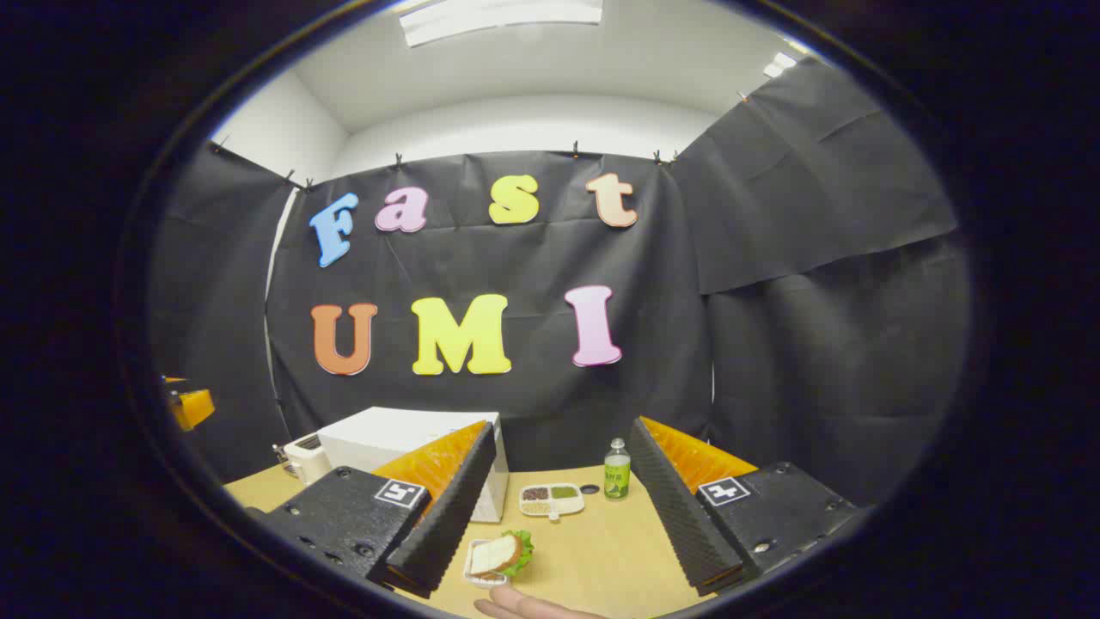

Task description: Open the microwave oven with the left hand, put the food in, and close the microwave oven.

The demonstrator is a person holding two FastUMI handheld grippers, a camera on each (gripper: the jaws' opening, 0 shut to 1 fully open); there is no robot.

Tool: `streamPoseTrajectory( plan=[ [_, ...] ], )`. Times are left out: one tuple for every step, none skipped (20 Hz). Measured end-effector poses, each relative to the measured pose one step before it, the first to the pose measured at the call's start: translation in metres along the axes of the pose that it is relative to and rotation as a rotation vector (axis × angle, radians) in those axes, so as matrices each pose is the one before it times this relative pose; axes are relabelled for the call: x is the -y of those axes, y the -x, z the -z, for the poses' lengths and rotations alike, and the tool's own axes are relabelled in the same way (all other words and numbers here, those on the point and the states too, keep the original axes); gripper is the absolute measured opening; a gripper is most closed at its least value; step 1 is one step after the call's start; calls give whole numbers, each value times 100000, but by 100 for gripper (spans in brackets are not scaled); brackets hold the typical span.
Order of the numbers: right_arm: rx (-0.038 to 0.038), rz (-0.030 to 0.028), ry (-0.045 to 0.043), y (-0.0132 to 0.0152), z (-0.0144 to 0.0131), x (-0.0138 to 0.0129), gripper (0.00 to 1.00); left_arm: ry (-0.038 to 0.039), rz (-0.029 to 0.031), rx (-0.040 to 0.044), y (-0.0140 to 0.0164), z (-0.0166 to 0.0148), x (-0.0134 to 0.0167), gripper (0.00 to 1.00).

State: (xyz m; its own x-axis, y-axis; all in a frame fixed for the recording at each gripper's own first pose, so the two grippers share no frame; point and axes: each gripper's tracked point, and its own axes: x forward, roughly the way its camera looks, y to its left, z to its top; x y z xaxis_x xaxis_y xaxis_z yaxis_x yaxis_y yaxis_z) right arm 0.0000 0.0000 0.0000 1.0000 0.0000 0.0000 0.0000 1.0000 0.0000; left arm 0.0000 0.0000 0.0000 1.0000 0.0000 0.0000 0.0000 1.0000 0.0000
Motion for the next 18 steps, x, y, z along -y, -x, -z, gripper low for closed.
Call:
streamPoseTrajectory(
  plan=[
    [226, -388, -207, -22, -62, 348, 100, -285, 440, -569, 61, 175, 196, 96],
    [50, 257, -449, -150, -45, 739, 92, -309, 129, -574, 172, 269, 363, 96],
    [622, 586, -536, -47, -157, 608, 91, -460, 440, 337, 146, -124, 163, 96],
    [493, 763, -205, -158, -113, 516, 91, -610, 567, 185, 16, -41, 164, 96],
    [194, 1031, 53, -70, -51, 563, 91, -238, -35, -201, 70, 107, 49, 96],
    [-189, 813, 214, 45, 132, 467, 91, 226, -13, -19, -17, 73, 21, 95],
    [17, 299, 326, 14, 47, 144, 91, 547, 408, 80, -40, 0, 221, 95],
    [435, 270, 469, -70, -148, 157, 91, 882, 572, 426, 6, -110, 263, 95],
    [289, -1, 251, 31, -40, 108, 91, 846, 535, 218, -102, -75, 162, 95],
    [-67, -393, -183, 79, 151, -41, 91, 834, 510, -34, -92, 3, 161, 95],
    [-192, -349, -269, 64, 69, 1, 91, 829, 285, -127, -33, 47, 133, 95],
    [-264, -334, -391, -13, 196, 85, 91, 788, 149, -102, -249, -30, 161, 95],
    [-270, -420, -404, 19, 214, 4, 91, 867, 53, -190, -263, -4, 141, 95],
    [276, -612, -757, 18, 64, 33, 91, 1375, -219, 193, -475, -61, 54, 95],
    [335, -596, -663, 74, 37, 35, 91, 1672, -641, 223, -510, -96, 173, 95],
    [59, -516, -7, -85, 36, 54, 91, 1457, -1951, 468, -754, -56, -110, 95],
    [-201, -486, 640, -10, 197, 88, 100, -232, -832, -38, -756, 71, 181, 96],
    [48, -294, 509, -56, 1, 146, 91, -1574, -1618, 562, -851, 68, -30, 96]
  ],
)
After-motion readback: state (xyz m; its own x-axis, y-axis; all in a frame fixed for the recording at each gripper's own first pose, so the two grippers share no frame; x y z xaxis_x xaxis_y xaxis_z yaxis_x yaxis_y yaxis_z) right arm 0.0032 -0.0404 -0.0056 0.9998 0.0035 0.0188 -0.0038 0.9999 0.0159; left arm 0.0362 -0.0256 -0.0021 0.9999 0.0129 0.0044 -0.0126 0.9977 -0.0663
